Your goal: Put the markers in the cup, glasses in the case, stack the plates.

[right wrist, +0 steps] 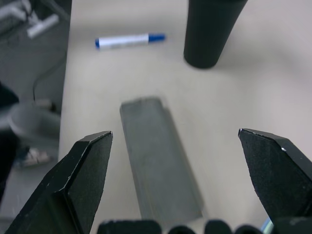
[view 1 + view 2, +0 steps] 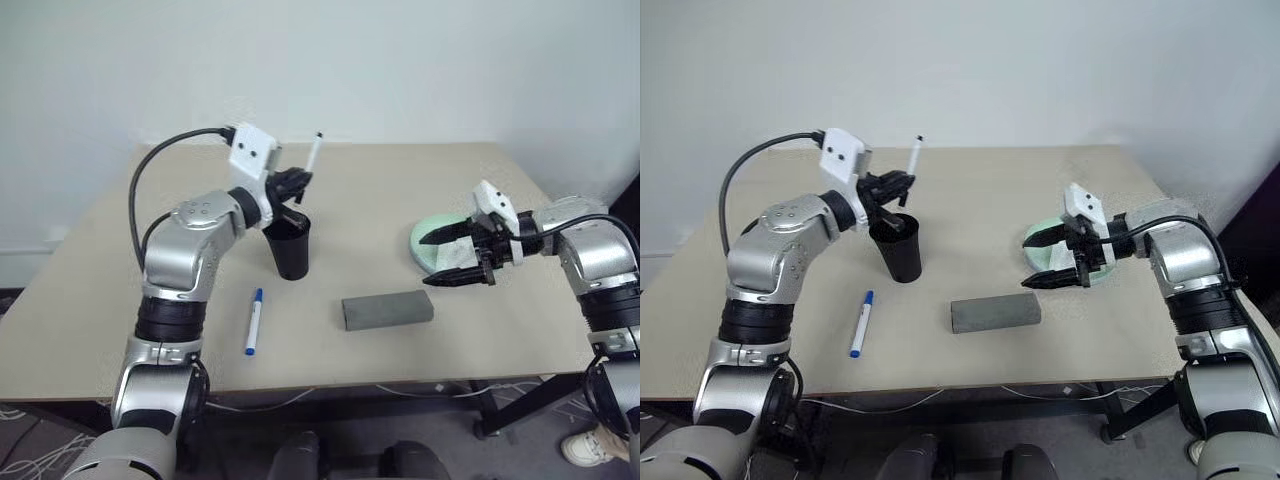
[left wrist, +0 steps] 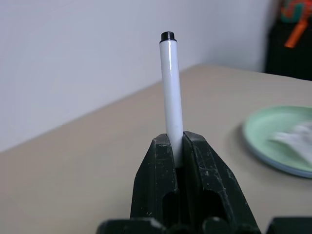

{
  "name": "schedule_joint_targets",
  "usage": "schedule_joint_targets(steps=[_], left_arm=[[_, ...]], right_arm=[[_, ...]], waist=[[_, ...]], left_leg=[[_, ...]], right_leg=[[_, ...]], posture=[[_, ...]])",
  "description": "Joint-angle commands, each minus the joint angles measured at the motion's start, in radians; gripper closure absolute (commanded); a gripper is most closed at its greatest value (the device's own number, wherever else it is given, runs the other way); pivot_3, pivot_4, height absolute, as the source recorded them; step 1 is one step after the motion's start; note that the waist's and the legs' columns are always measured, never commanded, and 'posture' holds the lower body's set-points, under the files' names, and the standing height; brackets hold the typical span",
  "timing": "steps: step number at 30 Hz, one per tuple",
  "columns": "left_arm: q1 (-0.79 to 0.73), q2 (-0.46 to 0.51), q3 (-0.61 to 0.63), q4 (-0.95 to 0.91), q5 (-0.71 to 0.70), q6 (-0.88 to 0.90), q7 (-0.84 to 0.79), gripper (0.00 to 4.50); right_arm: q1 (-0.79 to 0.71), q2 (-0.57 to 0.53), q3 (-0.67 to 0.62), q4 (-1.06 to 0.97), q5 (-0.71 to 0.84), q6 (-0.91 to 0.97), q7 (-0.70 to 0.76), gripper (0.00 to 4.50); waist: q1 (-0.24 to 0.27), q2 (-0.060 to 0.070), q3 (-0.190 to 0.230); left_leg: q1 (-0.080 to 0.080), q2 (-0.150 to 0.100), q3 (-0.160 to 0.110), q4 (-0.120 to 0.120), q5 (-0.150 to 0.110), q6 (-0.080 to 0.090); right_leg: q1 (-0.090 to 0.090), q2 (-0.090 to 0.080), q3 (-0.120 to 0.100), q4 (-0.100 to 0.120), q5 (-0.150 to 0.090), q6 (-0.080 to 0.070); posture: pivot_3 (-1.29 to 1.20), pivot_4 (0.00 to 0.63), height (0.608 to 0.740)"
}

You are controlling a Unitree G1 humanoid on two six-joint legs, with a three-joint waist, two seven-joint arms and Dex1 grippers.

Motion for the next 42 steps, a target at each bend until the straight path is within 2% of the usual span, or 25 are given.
schedule_joint_targets(steps=[1, 14, 32, 36, 40, 42], left_arm=[[0.010, -0.012, 0.044, 0.021, 0.006, -0.091, 0.009, 4.47], [0.026, -0.108, 0.040, 0.167, 0.035, -0.286, 0.024, 4.47], [0.104, -0.119, 0.047, 0.171, 0.036, -0.307, 0.022, 4.47], [0.111, -0.125, 0.047, 0.165, 0.033, -0.301, 0.021, 3.38], [0.112, -0.125, 0.047, 0.160, 0.034, -0.295, 0.020, 1.90], [0.111, -0.125, 0.047, 0.157, 0.033, -0.291, 0.021, 1.30]], right_arm=[[-0.050, 0.003, -0.061, -0.013, 0.065, 0.041, 0.004, 0.00], [-0.044, 0.008, -0.065, -0.063, 0.119, 0.088, 0.013, 0.00], [-0.011, 0.003, -0.130, -0.103, 0.181, 0.121, -0.031, 0.00], [-0.007, 0.003, -0.133, -0.110, 0.189, 0.124, -0.039, 0.00], [-0.010, 0.002, -0.133, -0.111, 0.195, 0.126, -0.045, 0.00], [-0.011, 0.003, -0.133, -0.110, 0.194, 0.125, -0.046, 0.00]], waist=[[0.001, 0.000, 0.000], [0.001, 0.000, 0.000], [0.001, 0.000, 0.000], [0.001, 0.000, 0.000], [0.001, 0.000, 0.000], [0.001, 0.000, 0.000]], left_leg=[[0.000, 0.000, 0.000, 0.000, 0.000, 0.000], [-0.001, 0.000, 0.000, -0.001, 0.000, 0.000], [-0.001, 0.000, -0.001, 0.000, 0.000, 0.001], [-0.001, 0.000, -0.001, 0.000, 0.000, 0.001], [-0.001, 0.000, -0.001, -0.001, 0.000, 0.001], [-0.001, 0.000, -0.001, -0.001, 0.000, 0.001]], right_leg=[[0.000, 0.000, 0.000, 0.000, 0.000, 0.000], [-0.001, -0.001, 0.001, 0.000, 0.001, 0.000], [-0.001, -0.001, 0.001, 0.000, 0.000, 0.000], [-0.001, -0.001, 0.001, 0.000, 0.000, 0.000], [-0.001, -0.001, 0.001, 0.000, 0.000, 0.000], [-0.001, -0.002, 0.001, 0.000, 0.000, 0.000]], posture=[[0.00, 0.000, 0.740], [0.00, 0.000, 0.740], [0.00, 0.000, 0.740], [0.00, 0.000, 0.740], [0.00, 0.000, 0.740], [0.00, 0.000, 0.740]])
